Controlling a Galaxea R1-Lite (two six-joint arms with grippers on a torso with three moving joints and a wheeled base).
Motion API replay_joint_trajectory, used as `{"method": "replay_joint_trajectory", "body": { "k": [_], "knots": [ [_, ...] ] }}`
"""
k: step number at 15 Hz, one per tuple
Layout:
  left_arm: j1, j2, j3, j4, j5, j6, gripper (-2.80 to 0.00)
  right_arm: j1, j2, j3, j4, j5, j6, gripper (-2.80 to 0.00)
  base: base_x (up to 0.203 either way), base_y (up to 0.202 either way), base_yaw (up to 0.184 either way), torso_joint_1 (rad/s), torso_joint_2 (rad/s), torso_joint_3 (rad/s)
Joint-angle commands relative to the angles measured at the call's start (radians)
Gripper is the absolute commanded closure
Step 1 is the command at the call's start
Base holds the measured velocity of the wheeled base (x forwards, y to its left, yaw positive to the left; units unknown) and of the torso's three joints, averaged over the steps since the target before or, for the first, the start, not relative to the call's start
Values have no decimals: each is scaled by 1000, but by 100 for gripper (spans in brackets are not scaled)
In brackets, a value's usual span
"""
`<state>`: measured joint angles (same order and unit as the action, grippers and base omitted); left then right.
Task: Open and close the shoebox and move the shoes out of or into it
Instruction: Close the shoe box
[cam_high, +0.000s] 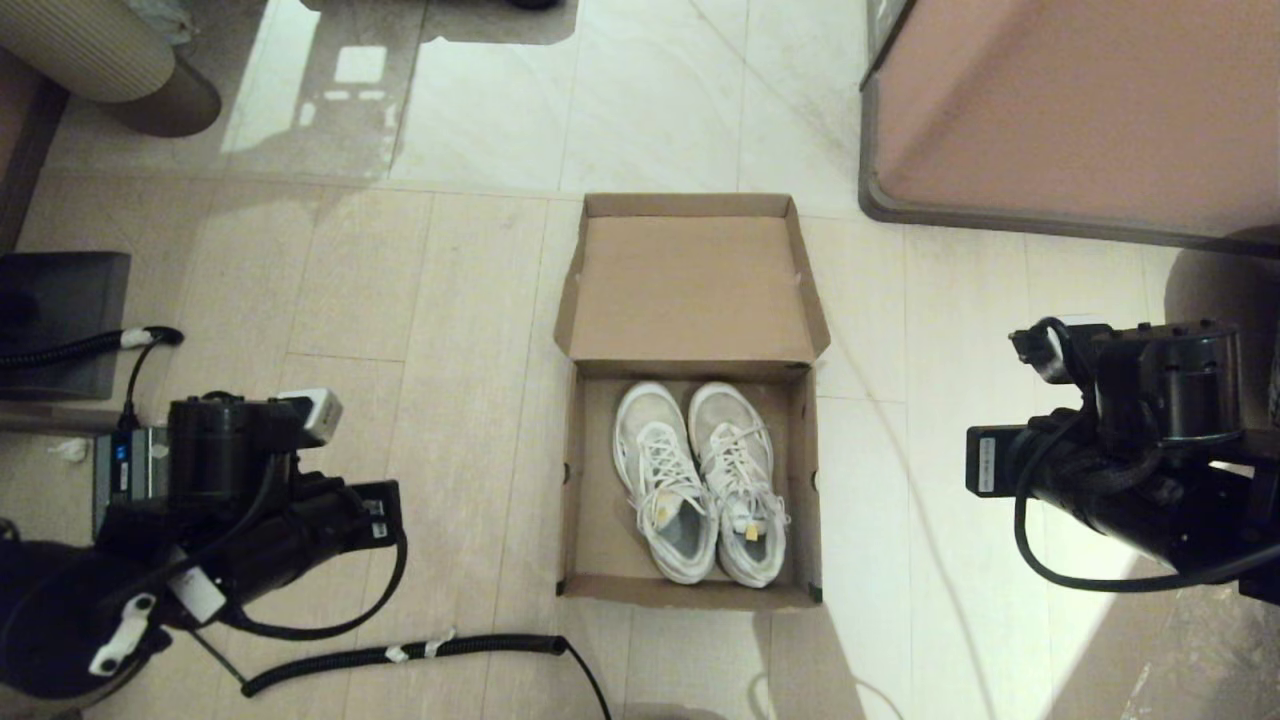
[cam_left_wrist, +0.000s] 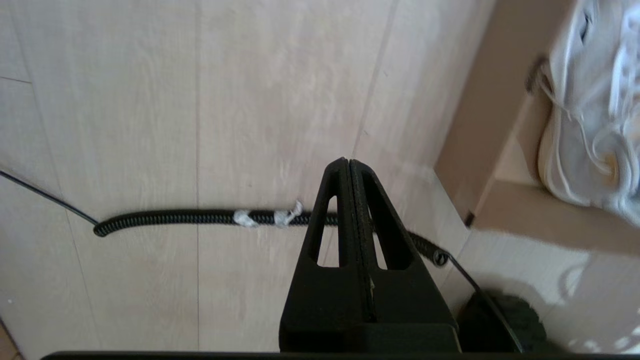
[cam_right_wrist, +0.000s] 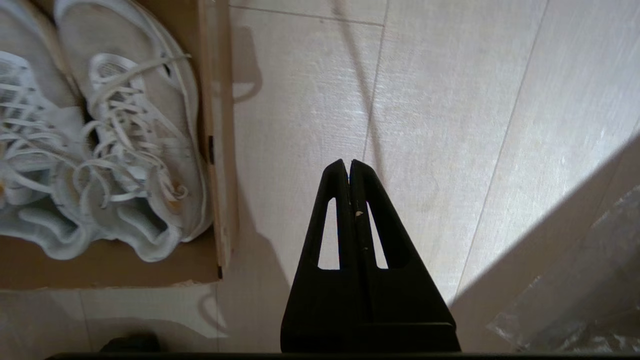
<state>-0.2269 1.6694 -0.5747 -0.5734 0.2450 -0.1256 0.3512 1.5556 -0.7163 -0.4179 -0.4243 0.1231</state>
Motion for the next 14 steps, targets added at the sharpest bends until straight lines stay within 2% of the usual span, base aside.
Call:
{"method": "replay_joint_trajectory", "body": {
  "k": [1,3,5,6,7,8,9,11,14],
  "knots": [
    [-34,0,34,-4,37,-4,0,-8,16,17,-2,-2,13,0,0,0,0,0,0,0],
    [-31,-45,87,-6,50,-10,0,-11,-14,23,-3,-2,6,0,0,0,0,0,0,0],
    [9,-87,148,-10,54,-14,0,-66,-31,39,-4,-19,11,0,0,0,0,0,0,0],
    [43,-96,159,-12,57,-14,0,-97,-43,42,-6,-51,14,0,0,0,0,0,0,0],
    [80,-96,169,-23,81,-31,0,-130,-66,47,-6,-69,15,0,0,0,0,0,0,0],
    [95,-92,180,-47,137,-84,0,-186,-84,49,-6,-75,17,0,0,0,0,0,0,0],
    [109,-96,184,-57,145,-102,0,-239,-105,57,-5,-77,19,0,0,0,0,0,0,0],
    [110,-124,208,-59,144,-104,0,-302,-200,131,-2,-76,19,0,0,0,0,0,0,0],
    [110,-183,247,-58,131,-84,0,-315,-316,251,2,-57,15,0,0,0,0,0,0,0]
  ]
}}
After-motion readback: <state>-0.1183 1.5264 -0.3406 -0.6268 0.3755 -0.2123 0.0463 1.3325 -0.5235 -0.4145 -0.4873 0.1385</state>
